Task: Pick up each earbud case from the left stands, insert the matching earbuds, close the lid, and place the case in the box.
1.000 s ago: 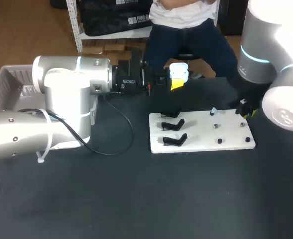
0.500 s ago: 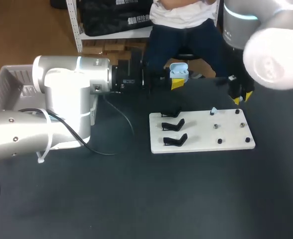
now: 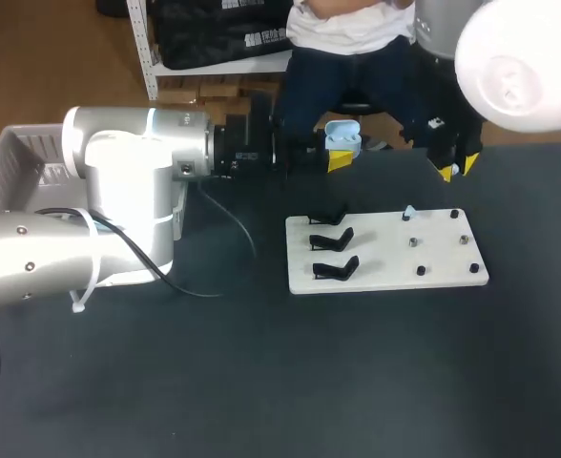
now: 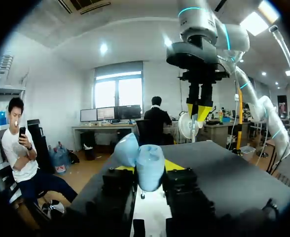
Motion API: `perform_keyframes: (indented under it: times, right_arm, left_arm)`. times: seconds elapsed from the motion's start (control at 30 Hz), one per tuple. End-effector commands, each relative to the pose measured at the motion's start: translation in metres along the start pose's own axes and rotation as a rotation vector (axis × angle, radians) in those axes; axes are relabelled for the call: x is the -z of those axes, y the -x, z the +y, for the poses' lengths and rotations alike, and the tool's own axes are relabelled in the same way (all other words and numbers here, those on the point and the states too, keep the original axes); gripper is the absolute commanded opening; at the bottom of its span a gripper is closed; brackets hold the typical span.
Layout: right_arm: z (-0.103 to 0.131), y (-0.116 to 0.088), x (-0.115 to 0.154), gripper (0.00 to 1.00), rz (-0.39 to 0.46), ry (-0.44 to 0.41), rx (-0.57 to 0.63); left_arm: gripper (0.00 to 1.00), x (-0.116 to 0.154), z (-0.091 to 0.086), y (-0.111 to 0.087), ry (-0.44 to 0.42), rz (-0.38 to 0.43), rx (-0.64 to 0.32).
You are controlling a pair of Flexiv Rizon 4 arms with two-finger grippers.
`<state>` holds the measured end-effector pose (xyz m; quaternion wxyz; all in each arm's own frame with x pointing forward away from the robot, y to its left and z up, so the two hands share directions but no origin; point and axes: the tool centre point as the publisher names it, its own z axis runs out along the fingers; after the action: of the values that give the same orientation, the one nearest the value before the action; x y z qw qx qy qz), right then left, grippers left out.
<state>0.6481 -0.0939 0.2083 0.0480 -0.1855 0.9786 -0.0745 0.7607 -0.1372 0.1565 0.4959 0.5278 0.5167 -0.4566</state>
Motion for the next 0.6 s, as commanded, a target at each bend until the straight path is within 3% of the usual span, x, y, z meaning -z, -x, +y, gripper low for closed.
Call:
perform_keyframes:
  times: [0.03,0.13,0.3,0.37,0.53,0.6]
  right_arm:
    - [0.000,0.011,0.001,0.00,0.038,0.093,-0.411]
    - [0.005,0.015,0.007,0.00,0.044,0.150,-0.689]
    - [0.016,0.020,0.014,0.00,0.077,0.150,-0.967]
    - [0.021,0.022,0.015,0.00,0.111,0.188,-1.020]
    - [0.029,0.024,0.021,0.00,0.141,0.132,-1.100]
    - [0.035,0.028,0.025,0.00,0.129,0.118,-1.056]
  left_arm:
    - [0.00,0.000,-0.002,-0.002,0.005,-0.007,-0.006]
    - [0.00,0.000,-0.002,-0.002,0.005,-0.007,-0.006]
    - [0.00,0.000,-0.002,-0.002,0.005,-0.007,-0.006]
    - [0.00,0.000,-0.002,-0.002,0.005,-0.007,-0.006]
    - [0.00,0.000,-0.002,-0.002,0.005,-0.007,-0.006]
    - [0.00,0.000,-0.002,-0.002,0.005,-0.007,-0.006]
